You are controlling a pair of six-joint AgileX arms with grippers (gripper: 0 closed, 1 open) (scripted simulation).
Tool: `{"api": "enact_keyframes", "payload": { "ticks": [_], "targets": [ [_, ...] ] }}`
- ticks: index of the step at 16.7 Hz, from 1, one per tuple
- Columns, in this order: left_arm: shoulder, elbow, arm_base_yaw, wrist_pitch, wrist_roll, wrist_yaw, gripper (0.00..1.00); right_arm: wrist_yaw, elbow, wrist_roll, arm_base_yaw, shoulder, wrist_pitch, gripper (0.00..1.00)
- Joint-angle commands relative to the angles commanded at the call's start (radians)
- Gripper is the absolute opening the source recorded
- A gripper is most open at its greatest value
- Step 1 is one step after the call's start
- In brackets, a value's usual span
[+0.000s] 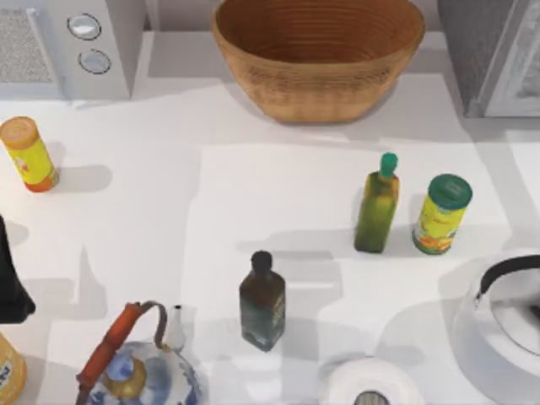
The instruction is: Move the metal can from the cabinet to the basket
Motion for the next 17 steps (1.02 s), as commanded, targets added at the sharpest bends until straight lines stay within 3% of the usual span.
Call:
{"api": "enact_keyframes", "payload": {
  "ticks": [2, 3, 12, 17],
  "targets": [
    [0.0, 0.0, 0.0, 0.0, 0.0, 0.0, 1.0, 0.0, 0.0, 0.0, 0.0, 0.0, 0.0, 0.02],
    [0.0, 0.0, 0.0, 0.0, 0.0, 0.0, 1.0, 0.0, 0.0, 0.0, 0.0, 0.0, 0.0, 0.0],
    [0.0, 0.0, 0.0, 0.0, 0.0, 0.0, 1.0, 0.0, -0.001, 0.002, 0.002, -0.003, -0.002, 0.0],
    [0.0, 0.0, 0.0, 0.0, 0.0, 0.0, 1.0, 0.036, -0.048, 0.017, 0.029, -0.136, -0.093, 0.0]
  ]
}}
